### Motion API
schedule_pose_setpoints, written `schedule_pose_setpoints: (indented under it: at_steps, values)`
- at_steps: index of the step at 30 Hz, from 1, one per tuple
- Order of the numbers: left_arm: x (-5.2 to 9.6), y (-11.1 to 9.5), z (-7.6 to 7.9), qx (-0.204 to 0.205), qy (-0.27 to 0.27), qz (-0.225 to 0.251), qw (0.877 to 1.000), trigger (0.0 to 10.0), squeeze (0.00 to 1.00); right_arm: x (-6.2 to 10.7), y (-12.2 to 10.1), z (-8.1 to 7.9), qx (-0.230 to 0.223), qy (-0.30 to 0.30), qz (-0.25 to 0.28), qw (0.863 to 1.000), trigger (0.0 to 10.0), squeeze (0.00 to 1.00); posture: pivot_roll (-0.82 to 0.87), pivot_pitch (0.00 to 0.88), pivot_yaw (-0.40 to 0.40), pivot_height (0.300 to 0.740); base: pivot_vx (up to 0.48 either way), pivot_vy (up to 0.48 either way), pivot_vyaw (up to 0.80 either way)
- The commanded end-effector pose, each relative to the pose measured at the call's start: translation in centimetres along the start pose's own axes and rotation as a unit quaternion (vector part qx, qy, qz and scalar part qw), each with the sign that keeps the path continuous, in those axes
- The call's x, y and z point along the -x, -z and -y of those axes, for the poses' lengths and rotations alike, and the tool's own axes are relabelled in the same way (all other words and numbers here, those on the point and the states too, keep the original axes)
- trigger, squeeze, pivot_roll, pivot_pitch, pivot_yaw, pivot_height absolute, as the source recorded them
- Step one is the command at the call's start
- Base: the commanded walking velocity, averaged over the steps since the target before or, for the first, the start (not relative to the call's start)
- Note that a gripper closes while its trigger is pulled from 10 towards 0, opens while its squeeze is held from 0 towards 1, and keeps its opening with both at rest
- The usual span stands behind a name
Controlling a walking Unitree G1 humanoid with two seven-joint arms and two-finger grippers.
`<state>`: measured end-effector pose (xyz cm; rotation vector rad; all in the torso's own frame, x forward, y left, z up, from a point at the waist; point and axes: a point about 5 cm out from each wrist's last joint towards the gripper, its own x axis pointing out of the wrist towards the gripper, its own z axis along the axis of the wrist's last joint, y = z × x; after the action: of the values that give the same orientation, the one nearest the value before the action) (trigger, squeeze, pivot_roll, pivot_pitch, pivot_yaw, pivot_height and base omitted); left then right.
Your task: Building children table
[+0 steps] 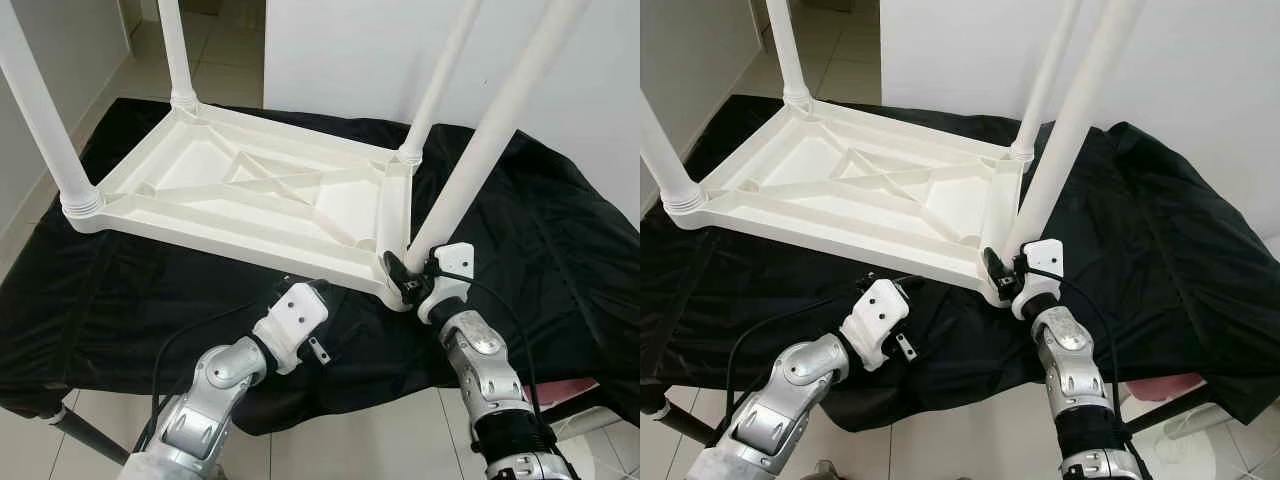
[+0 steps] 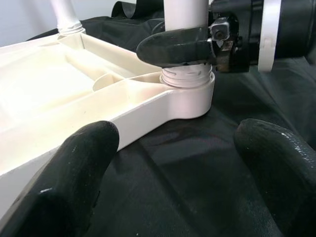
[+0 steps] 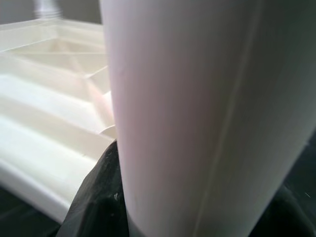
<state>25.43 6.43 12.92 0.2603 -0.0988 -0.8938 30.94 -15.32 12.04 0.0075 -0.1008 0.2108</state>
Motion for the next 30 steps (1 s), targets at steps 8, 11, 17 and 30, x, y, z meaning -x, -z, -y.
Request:
schedule_pose_setpoints:
  at_steps: [8,11,17,30]
  values:
    - [-0.2,0.0,-0.1,-0.003,-0.02,0.0,1.0,10.0,0.0,0.8,0.2,-1.3,-0.029,0.159,-0.007,0.987,10.0,0.0,0.02,0.05,-0.111,0.74,0.0,0.0,0.0]
    - [-0.1,0.0,-0.1,-0.003,-0.022,0.0,1.0,10.0,0.0,0.9,0.2,-1.5,-0.04,0.19,-0.014,0.981,10.0,0.0,0.03,0.054,-0.114,0.74,0.0,0.0,0.0]
    - [-0.3,-0.1,0.2,0.001,-0.02,0.003,1.0,10.0,0.0,0.6,-0.4,-1.8,-0.042,0.179,-0.006,0.983,10.0,0.0,0.02,0.057,-0.11,0.74,0.0,0.0,0.0]
    - [-0.4,-0.3,-0.1,-0.002,-0.024,0.005,1.0,10.0,0.0,0.5,-1.0,-2.9,-0.035,0.154,-0.002,0.987,10.0,1.0,0.03,0.064,-0.115,0.74,0.0,0.0,0.0]
